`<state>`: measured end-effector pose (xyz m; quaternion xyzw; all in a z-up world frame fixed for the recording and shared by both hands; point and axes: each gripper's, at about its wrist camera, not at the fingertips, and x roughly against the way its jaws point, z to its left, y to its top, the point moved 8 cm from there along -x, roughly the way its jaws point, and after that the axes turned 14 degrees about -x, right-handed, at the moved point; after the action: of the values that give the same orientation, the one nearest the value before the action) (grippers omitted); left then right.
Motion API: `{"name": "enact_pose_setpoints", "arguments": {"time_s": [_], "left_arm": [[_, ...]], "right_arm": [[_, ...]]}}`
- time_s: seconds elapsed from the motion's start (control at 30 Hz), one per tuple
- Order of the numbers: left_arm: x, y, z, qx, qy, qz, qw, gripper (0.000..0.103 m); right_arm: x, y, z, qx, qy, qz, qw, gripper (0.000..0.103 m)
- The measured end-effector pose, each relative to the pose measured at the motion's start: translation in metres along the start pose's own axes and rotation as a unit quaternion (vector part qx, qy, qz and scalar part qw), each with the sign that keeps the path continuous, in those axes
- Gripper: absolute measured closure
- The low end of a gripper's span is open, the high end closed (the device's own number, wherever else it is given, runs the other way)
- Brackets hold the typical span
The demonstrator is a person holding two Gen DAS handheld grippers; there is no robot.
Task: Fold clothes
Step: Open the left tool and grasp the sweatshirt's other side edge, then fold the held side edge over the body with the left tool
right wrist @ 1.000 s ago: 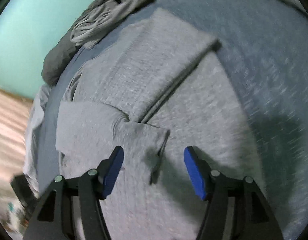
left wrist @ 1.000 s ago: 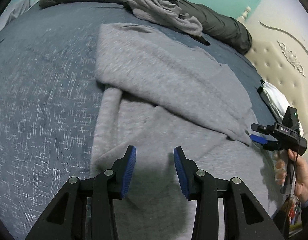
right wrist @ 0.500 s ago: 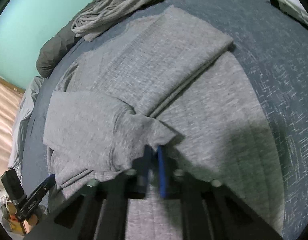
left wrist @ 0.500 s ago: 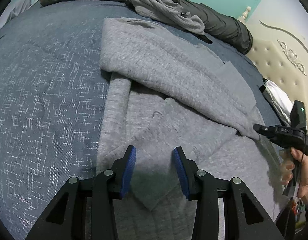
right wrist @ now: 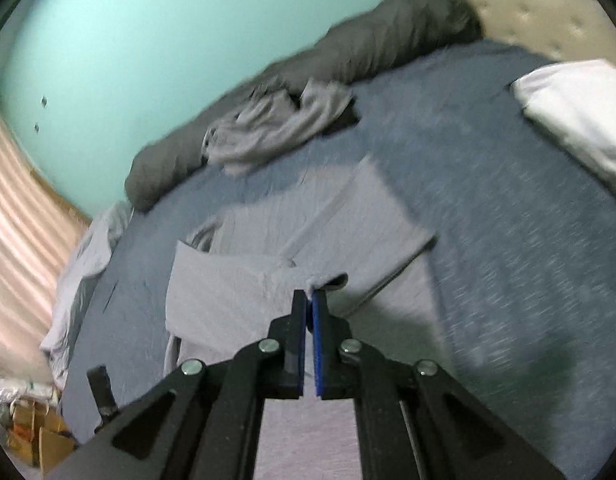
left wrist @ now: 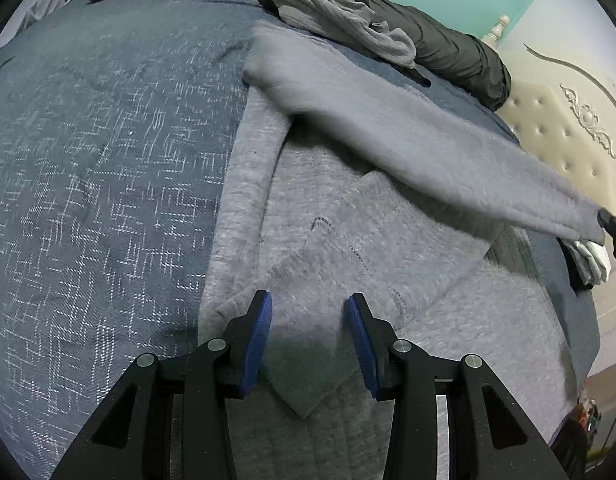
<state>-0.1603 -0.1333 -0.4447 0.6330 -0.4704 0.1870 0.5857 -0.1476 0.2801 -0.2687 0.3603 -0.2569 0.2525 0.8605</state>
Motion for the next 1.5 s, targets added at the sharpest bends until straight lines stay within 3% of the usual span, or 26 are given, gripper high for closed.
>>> {"name": "enact_pose_setpoints", "arguments": {"time_s": [0.1,0.23,0.43,0.73,0.97,1.03,1.1,1.17,1.27,1.43,1.5], "left_arm": [[0.001,0.001,0.001,0.006,-0.003,0.001,1.0,0.06],[0.009,0.009,0.003,0.016,-0.009,-0.001,0.9998,0.06],[0.023,0.044,0.017,-0.017,0.034,-0.018,0.9991,0.06],[-0.032,0.094,0.039,-0.073,0.056,0.025,0.9954,0.06],[-0.06,0.124,0.043,-0.132,0.073,0.044,0.9876,0.06],[-0.065,0.131,0.045,-0.144,0.075,0.048,0.9855,0.065],[-0.063,0.132,0.05,-0.146,0.072,0.042,0.9857,0.09],[-0.059,0.133,0.055,-0.148,0.07,0.035,0.9859,0.097],[-0.044,0.131,0.068,-0.13,0.069,0.01,0.989,0.098],[-0.033,0.119,0.109,0.002,0.005,-0.028,0.9996,0.1],[-0.037,0.114,0.108,-0.005,0.011,-0.021,0.9997,0.099]], "right_arm": [[0.006,0.009,-0.032,-0.039,-0.022,-0.01,0.999,0.101],[0.004,0.0,-0.045,-0.04,-0.032,-0.003,0.999,0.101],[-0.008,-0.012,-0.046,-0.041,-0.03,0.012,0.999,0.101],[-0.016,-0.015,-0.063,-0.057,-0.029,0.023,0.998,0.101],[-0.023,-0.014,-0.072,-0.068,-0.017,0.032,0.997,0.101],[-0.026,-0.015,-0.072,-0.069,-0.014,0.036,0.997,0.101],[-0.029,-0.016,-0.071,-0.068,-0.012,0.039,0.997,0.101],[-0.032,-0.018,-0.07,-0.068,-0.007,0.043,0.997,0.101],[-0.033,-0.019,-0.068,-0.071,-0.002,0.044,0.997,0.101],[-0.031,-0.02,-0.064,-0.069,0.007,0.045,0.997,0.101],[-0.031,-0.021,-0.063,-0.065,0.005,0.047,0.997,0.101]]}}
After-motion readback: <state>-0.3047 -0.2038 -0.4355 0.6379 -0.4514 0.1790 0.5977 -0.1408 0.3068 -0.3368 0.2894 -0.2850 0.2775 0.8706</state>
